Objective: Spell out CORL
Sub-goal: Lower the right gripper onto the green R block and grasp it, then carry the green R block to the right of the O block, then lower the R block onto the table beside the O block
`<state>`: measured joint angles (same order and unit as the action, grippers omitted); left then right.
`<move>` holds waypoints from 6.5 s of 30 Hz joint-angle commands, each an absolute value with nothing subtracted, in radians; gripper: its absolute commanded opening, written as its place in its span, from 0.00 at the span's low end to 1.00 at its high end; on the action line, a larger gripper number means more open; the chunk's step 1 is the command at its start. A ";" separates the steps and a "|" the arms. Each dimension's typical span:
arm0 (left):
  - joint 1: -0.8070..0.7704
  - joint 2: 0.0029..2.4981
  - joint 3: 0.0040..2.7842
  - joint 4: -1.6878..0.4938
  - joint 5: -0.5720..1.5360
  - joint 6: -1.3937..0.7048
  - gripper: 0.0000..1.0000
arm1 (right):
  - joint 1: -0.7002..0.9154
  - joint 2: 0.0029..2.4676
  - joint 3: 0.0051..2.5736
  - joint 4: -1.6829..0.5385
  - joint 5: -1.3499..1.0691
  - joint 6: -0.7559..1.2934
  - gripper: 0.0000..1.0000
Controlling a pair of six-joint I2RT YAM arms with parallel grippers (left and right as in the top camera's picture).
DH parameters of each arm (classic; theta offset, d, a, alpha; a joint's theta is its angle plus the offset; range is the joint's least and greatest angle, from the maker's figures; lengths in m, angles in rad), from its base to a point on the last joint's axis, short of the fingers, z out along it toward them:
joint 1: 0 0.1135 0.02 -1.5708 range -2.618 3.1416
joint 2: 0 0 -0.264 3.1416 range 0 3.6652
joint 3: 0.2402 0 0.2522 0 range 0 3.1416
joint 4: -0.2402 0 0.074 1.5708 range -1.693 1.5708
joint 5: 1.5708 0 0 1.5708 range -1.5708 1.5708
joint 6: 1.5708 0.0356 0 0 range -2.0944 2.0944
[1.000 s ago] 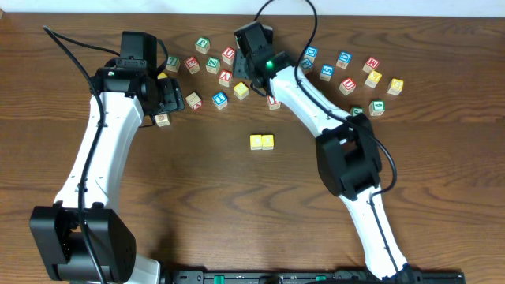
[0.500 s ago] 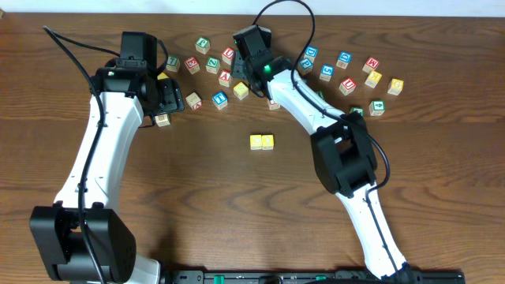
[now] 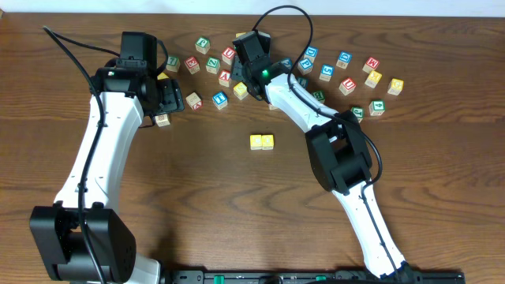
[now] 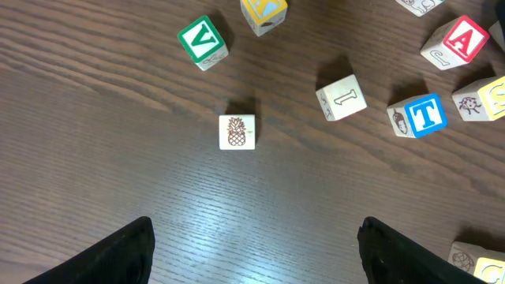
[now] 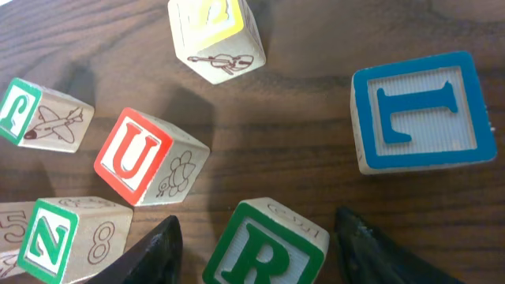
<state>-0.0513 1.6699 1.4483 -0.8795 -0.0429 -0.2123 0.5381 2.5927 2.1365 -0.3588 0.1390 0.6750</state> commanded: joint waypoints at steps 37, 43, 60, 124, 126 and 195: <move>-0.049 1.672 1.470 -0.882 -0.061 -0.211 0.82 | 0.510 2.300 2.149 -0.681 0.150 0.403 0.15; -0.049 1.672 1.470 -0.881 -0.061 -0.211 0.82 | 0.492 2.171 2.149 -0.867 0.093 0.369 0.11; -0.049 1.672 1.470 -0.850 -0.061 -0.215 0.82 | 0.507 2.134 2.054 -1.297 0.045 0.383 0.12; -0.049 1.672 1.470 -0.836 -0.061 -0.222 0.82 | 0.536 2.135 1.606 -0.956 0.002 0.502 0.21; -0.049 1.672 1.470 -0.836 -0.061 -0.222 0.82 | 0.536 2.136 1.606 -0.953 0.002 0.502 0.21; -0.049 1.672 1.470 -0.835 -0.061 -0.222 0.82 | 0.509 1.937 1.615 -1.139 -0.037 0.530 0.01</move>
<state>-0.0513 1.6699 1.4483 -0.8337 -0.0448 -0.2127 0.4892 1.9244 1.6165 -1.1275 -0.0204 0.5163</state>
